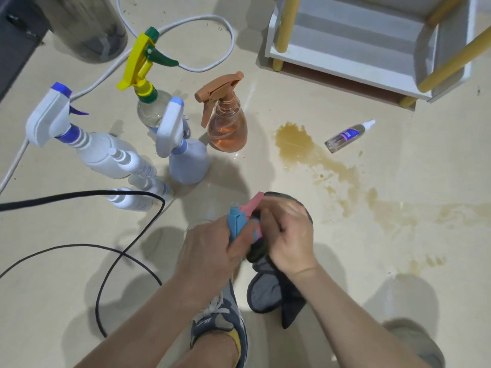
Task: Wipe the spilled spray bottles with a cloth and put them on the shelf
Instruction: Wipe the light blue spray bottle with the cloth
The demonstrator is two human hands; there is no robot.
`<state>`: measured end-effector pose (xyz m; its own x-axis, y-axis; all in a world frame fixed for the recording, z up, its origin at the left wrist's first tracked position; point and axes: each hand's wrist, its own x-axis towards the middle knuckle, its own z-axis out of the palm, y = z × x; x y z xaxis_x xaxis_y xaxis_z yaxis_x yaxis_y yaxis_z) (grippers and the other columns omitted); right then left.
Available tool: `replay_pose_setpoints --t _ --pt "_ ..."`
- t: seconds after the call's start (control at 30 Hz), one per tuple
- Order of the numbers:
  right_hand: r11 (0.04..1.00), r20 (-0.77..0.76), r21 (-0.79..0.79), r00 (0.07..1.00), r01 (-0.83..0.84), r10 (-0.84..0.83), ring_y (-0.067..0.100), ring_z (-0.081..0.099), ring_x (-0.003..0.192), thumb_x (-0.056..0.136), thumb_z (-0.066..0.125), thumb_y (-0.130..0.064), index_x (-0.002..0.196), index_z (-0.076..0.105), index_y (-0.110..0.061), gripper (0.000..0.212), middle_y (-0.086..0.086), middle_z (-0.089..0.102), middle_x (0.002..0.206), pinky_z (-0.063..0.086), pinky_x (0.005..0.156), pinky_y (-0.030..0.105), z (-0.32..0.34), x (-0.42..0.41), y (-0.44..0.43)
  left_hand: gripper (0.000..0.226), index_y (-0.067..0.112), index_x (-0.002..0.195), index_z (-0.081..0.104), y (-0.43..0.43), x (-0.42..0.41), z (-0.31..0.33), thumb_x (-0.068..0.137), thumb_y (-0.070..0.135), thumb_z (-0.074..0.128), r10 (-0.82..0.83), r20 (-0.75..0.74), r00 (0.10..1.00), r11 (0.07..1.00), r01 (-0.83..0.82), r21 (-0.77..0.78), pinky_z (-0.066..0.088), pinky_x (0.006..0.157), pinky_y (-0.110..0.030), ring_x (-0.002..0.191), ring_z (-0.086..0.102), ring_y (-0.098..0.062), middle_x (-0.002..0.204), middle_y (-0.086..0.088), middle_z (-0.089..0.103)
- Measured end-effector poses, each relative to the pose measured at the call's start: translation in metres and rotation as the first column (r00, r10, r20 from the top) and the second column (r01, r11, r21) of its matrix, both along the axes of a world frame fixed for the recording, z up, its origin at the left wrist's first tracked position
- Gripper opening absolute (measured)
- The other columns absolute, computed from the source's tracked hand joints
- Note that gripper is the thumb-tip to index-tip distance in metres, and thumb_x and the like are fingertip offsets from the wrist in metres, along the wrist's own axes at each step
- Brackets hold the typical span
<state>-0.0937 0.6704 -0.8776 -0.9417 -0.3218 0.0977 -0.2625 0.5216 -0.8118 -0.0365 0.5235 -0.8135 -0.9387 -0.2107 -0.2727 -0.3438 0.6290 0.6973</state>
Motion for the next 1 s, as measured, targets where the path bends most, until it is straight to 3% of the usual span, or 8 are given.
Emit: replay_pose_setpoints --t 0.2,0.3,0.43,0.6,0.7,0.8,0.9,1.0 --pt "0.876 0.562 -0.123 0.760 0.467 -0.326 0.019 0.068 0.094 0.090 0.043 -0.025 0.076 0.076 -0.017 0.037 -0.004 0.076 0.087 0.053 0.090 0.042 -0.023 -0.028 0.018 0.061 0.023 0.069 0.060 -0.003 0.001 0.000 0.079 0.075 0.029 0.009 0.019 1.000 0.998 -0.010 0.056 0.045 0.056 -0.028 0.056 0.059 -0.015 0.055 0.003 0.062" --pt "0.875 0.371 0.086 0.800 0.477 -0.472 0.026 0.061 0.097 0.096 0.039 -0.022 0.083 0.069 -0.016 0.033 0.002 0.069 0.091 0.047 0.085 0.033 -0.009 -0.011 -0.008 0.063 0.019 0.070 0.063 -0.016 -0.014 -0.009 0.086 0.072 0.032 0.122 0.068 0.990 0.992 -0.122 -0.003 0.050 0.064 -0.040 0.058 0.063 -0.018 0.056 0.001 0.064" --pt "0.952 -0.032 0.149 0.963 0.268 -0.266 0.025 0.054 0.118 0.095 0.039 -0.022 0.109 0.067 -0.010 0.034 0.003 0.065 0.110 0.036 0.104 0.038 0.000 0.027 -0.043 0.053 0.013 0.059 0.059 -0.023 -0.028 -0.006 0.098 0.047 0.045 0.243 0.164 0.956 0.966 -0.253 0.047 0.042 0.054 -0.029 0.045 0.055 -0.011 0.047 0.003 0.060" --pt "0.970 -0.138 0.243 0.990 0.033 0.001 0.029 0.063 0.076 0.090 0.042 -0.022 0.083 0.071 -0.011 0.032 0.003 0.069 0.079 0.049 0.068 0.040 -0.006 -0.024 -0.033 0.015 0.024 0.110 0.062 -0.037 -0.019 0.011 0.095 0.024 0.060 0.343 0.366 0.865 0.776 -0.480 0.408 0.054 0.061 -0.030 0.059 0.064 -0.014 0.079 0.000 0.070" --pt "0.970 -0.083 0.238 0.996 0.058 -0.039 0.029 0.064 0.072 0.090 0.039 -0.027 0.078 0.071 -0.015 0.036 0.002 0.069 0.074 0.050 0.067 0.039 -0.007 -0.038 -0.036 0.058 0.029 0.134 0.045 -0.056 -0.006 0.017 0.084 0.018 0.072 0.149 -0.062 0.987 0.988 -0.152 -0.040 0.051 0.085 -0.030 0.098 0.061 -0.008 0.116 0.004 0.058" --pt "0.969 -0.151 0.237 0.982 -0.071 0.109 0.027 0.067 0.076 0.089 0.040 -0.027 0.081 0.074 -0.016 0.036 0.000 0.072 0.079 0.051 0.070 0.038 -0.014 -0.041 -0.029 0.051 0.011 0.128 0.057 -0.063 -0.009 0.005 0.080 0.028 0.063 -0.434 -0.140 0.890 0.736 0.260 -0.625 0.045 0.096 -0.046 0.117 0.052 -0.036 0.130 -0.016 0.054" --pt "0.980 -0.106 0.179 0.989 -0.085 0.105 0.019 0.067 0.073 0.085 0.041 -0.023 0.073 0.072 -0.022 0.034 -0.009 0.072 0.076 0.050 0.068 0.030 -0.014 -0.046 -0.024 0.033 0.009 0.093 0.066 -0.062 -0.022 -0.012 0.083 0.032 0.045 -0.552 -0.063 0.832 0.707 0.426 -0.564 0.054 0.066 -0.040 0.080 0.065 -0.033 0.091 -0.010 0.067" --pt "0.981 0.112 0.028 0.975 0.191 -0.193 0.001 0.045 0.055 0.083 0.042 -0.020 0.052 0.039 -0.036 0.034 -0.021 0.052 0.054 0.032 0.053 0.022 -0.015 -0.065 -0.019 0.008 0.009 0.079 0.064 -0.055 -0.033 -0.015 0.076 0.015 0.061 -0.566 -0.035 0.823 0.655 0.424 -0.626 0.037 0.041 -0.026 0.049 0.056 -0.026 0.063 -0.006 0.060"
